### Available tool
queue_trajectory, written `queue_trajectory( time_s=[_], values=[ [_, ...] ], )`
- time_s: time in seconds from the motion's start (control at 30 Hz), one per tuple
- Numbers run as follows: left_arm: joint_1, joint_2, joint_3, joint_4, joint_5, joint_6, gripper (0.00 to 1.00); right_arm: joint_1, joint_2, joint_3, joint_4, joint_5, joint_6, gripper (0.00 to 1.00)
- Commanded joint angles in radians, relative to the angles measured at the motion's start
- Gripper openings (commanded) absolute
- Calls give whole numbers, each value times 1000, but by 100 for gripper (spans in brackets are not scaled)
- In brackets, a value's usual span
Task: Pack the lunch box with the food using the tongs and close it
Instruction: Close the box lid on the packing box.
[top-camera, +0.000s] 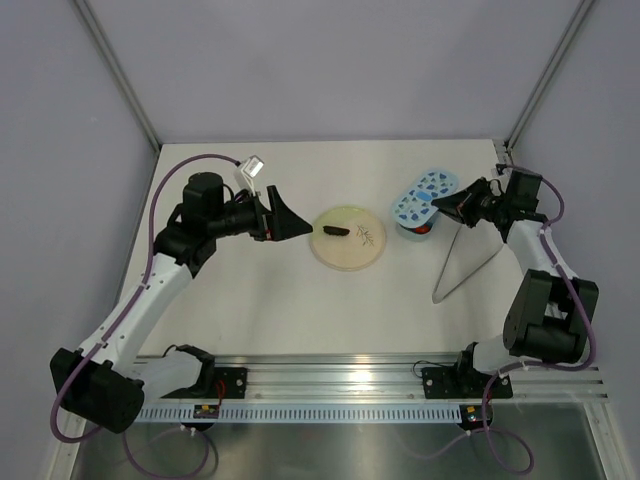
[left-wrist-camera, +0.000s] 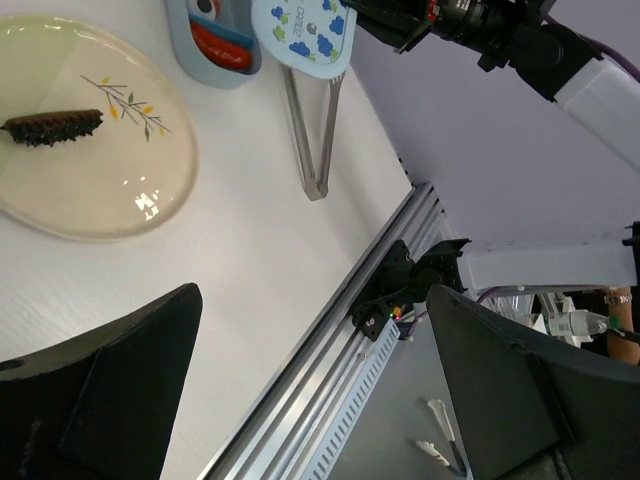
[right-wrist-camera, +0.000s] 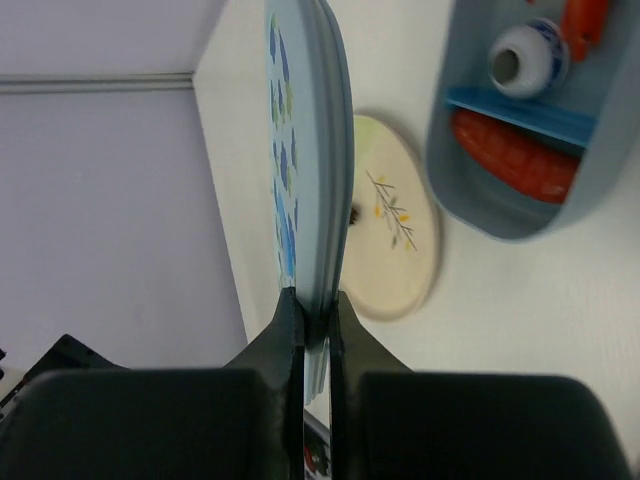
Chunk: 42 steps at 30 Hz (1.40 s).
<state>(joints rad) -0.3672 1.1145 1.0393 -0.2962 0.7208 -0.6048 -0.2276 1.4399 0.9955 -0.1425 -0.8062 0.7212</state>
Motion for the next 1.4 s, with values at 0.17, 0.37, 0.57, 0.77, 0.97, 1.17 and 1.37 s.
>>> queue_trajectory(
  time_s=[0.17,0.37,0.57,0.77,0.97,1.17,1.37],
  values=[
    [4,-45,25,-64,-61,63,99,-70,181,170,-251,-42,-204,0],
    [4,-56,15,-81,-64,76,99,-85,329,285,-351,-45,-295,0],
    [4,-55,8,-83,-64,77,99,-85,436,440,-445,30,-376,0],
    [4,-58,10,-87,-64,77,99,-85,517,537,-486,24,-420,0],
    [4,-55,10,-83,-61,77,99,-85,592,571,-505,-44,-459,0],
    [4,-42,21,-84,-60,76,99,-84,654,574,-508,-64,-471,0],
    [2,-38,27,-84,-57,74,99,-69,682,578,-526,-50,-486,0]
  ],
)
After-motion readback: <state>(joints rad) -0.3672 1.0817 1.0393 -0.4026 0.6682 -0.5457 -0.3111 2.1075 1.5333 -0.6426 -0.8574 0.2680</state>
